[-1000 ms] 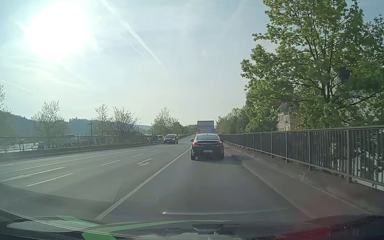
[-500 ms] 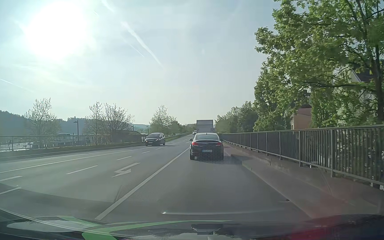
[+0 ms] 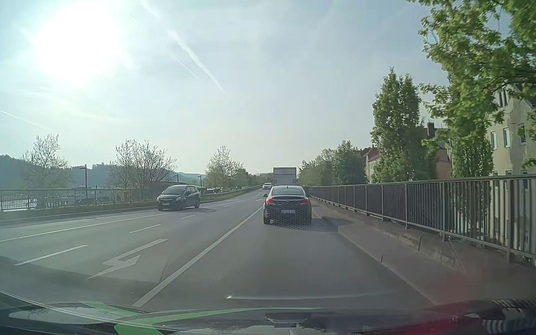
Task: Follow the waypoints while adhering to traffic rules and regulations
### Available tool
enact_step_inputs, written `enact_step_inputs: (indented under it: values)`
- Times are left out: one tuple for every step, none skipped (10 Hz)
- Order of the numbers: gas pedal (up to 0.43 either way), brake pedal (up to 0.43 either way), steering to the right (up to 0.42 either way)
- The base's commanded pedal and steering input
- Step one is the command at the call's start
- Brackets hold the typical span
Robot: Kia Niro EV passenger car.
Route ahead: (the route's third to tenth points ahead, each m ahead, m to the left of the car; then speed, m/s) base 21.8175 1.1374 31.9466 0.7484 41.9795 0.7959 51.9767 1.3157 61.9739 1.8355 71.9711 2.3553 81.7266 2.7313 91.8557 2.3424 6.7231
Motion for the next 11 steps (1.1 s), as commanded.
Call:
enact_step_inputs:
  values:
    - [0.0,0.0,0.005]
    - [0.0,0.0,0.005]
    - [0.0,0.0,0.004]
    - [0.0,0.0,0.005]
    - [0.0,0.0,0.004]
    - [0.0,0.0,0.004]
    - [0.0,0.0,0.003]
    - [0.0,0.0,0.002]
    - [0.0,0.0,0.001]
    - [0.0,0.0,0.0]
    - [0.0,0.0,0.0]
